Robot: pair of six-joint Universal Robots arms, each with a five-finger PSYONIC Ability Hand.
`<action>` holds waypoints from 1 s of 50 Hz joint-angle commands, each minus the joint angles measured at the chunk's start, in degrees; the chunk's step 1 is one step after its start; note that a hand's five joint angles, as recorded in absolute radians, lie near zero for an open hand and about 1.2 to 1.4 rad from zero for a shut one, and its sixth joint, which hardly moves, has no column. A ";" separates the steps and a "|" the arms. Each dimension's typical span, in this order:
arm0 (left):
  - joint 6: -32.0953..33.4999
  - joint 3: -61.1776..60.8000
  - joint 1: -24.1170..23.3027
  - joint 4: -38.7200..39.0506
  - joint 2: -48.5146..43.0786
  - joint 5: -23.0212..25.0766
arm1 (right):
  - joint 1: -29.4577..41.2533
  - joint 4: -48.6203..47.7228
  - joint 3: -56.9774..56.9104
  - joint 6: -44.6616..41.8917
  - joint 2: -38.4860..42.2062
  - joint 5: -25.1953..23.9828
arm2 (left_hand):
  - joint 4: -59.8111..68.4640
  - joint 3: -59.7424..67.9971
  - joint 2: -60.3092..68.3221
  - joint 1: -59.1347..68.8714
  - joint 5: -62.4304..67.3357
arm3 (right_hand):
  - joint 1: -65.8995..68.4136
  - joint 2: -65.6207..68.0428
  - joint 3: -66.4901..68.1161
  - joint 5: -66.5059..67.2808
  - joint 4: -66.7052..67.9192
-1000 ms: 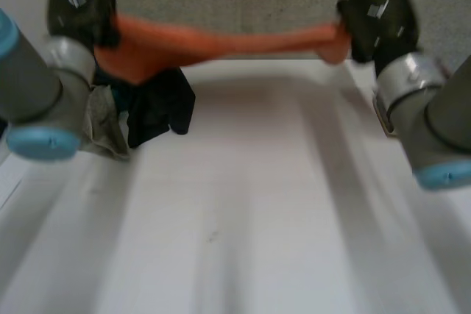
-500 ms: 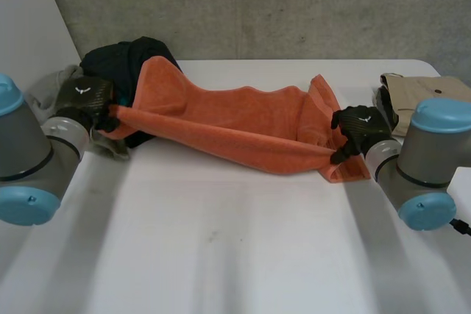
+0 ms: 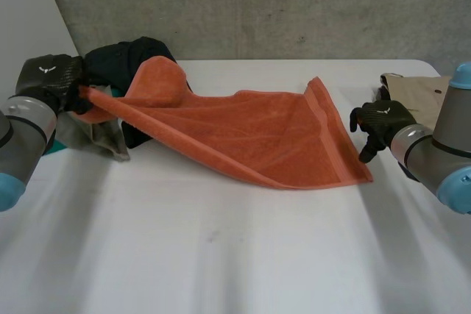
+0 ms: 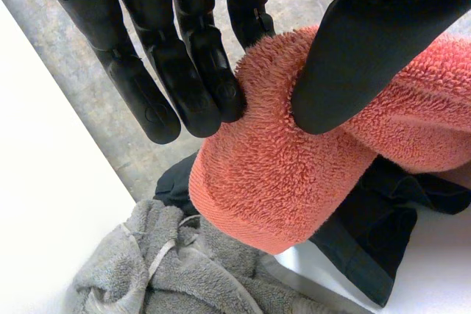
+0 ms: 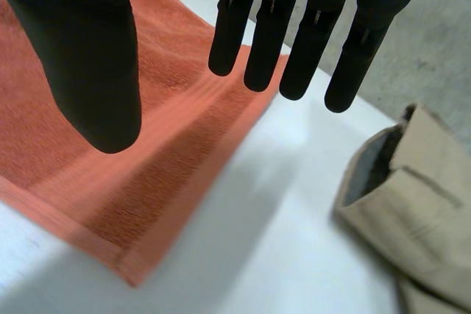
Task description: Fold the laundry.
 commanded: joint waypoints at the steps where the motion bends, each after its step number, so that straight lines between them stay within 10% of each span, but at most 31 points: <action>1: 0.18 -0.02 0.00 -2.07 0.94 1.56 | 0.61 1.97 1.73 -7.90 -2.54 -0.97 | 11.34 11.55 11.37 12.69 14.45 | 5.78 5.95 5.23 4.92 5.71; 19: 0.01 0.42 0.27 -2.60 0.76 2.00 | -0.88 2.61 4.37 -7.72 1.50 -8.10 | 11.34 11.55 11.37 12.69 14.45 | -0.62 -0.45 -1.17 -1.47 -0.69; 50: 0.27 0.95 0.27 -2.60 -0.12 1.74 | 0.78 -3.20 -8.11 -8.42 12.67 -5.11 | 11.34 11.55 11.37 12.69 14.45 | 10.48 10.65 9.93 9.62 10.41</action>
